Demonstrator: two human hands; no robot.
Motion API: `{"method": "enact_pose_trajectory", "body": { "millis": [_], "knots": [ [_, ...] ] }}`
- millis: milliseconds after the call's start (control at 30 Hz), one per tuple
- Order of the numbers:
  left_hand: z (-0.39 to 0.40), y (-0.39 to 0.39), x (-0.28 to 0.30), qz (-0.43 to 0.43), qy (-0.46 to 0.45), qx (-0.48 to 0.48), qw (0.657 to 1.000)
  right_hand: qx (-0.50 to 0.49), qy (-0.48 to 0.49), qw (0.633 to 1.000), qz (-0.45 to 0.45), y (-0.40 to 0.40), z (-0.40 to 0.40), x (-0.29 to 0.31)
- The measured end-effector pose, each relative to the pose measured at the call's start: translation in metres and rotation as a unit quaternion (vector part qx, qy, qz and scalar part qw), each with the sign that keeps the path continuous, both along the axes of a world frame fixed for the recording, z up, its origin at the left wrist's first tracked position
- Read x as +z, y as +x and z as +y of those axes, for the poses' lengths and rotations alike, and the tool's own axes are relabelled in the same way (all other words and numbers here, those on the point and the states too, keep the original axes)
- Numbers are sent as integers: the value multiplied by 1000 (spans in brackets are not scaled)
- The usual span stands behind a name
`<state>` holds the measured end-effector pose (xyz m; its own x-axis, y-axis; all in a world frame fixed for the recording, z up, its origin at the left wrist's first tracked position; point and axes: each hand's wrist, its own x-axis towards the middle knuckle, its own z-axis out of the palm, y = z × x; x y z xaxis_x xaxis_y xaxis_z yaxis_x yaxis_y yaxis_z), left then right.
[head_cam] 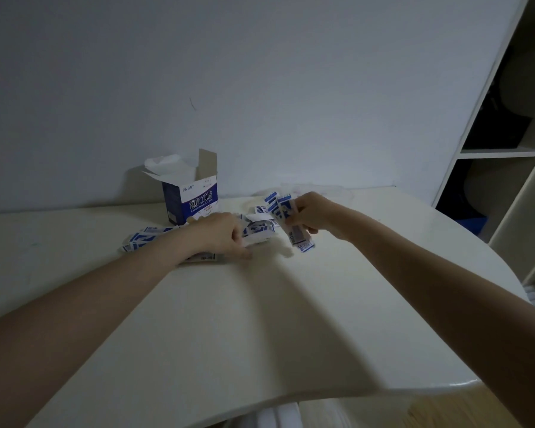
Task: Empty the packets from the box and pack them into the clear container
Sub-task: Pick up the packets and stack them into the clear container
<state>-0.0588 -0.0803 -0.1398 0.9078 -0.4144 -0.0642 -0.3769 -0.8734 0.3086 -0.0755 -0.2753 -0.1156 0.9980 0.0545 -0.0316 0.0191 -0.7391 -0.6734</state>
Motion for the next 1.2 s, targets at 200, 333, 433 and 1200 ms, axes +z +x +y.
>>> {"method": "enact_pose_trajectory", "body": {
  "millis": [200,333,433,1200],
  "knots": [
    [5,-5,0,27,-26,-34,999,4,14,1000,24,2,-2,-7],
    [8,3,-3,16,-63,-5,998,21,7,999,39,5,0,-8],
    [10,3,2,16,-79,-21,997,39,33,998,48,3,5,-7],
    [-4,-4,16,78,-386,74,916,76,328,940,51,-10,13,3]
  ]
}}
